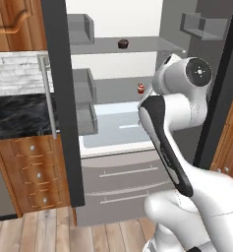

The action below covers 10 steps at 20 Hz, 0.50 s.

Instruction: Take the cupcakes from the fridge and place them on the empty tray on the dining counter.

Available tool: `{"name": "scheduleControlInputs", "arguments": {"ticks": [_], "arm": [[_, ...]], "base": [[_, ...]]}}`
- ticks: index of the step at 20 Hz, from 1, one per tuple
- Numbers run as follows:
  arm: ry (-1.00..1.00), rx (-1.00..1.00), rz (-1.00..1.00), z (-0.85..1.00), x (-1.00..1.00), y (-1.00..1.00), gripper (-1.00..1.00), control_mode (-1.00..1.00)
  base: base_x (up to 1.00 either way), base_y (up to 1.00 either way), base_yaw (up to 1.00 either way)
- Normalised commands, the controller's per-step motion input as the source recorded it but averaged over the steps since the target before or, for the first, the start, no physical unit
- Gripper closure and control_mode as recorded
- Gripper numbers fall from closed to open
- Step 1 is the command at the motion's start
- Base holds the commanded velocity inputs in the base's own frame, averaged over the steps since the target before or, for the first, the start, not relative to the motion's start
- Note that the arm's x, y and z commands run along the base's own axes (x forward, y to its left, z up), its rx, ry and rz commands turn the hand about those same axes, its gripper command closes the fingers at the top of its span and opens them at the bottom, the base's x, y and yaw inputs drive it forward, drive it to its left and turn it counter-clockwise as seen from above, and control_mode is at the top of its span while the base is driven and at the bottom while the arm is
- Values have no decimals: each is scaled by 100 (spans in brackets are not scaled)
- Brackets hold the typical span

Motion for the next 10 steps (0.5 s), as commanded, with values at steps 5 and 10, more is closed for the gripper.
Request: {"name": "scheduleControlInputs", "arguments": {"ticks": [5, 10], "arm": [[24, 36, -54, 0, -46, -91, -100, -100], [0, 31, -15, -8, -17, -11, -100, -100]], "base": [[0, 0, 0], [0, 0, 0]]}}
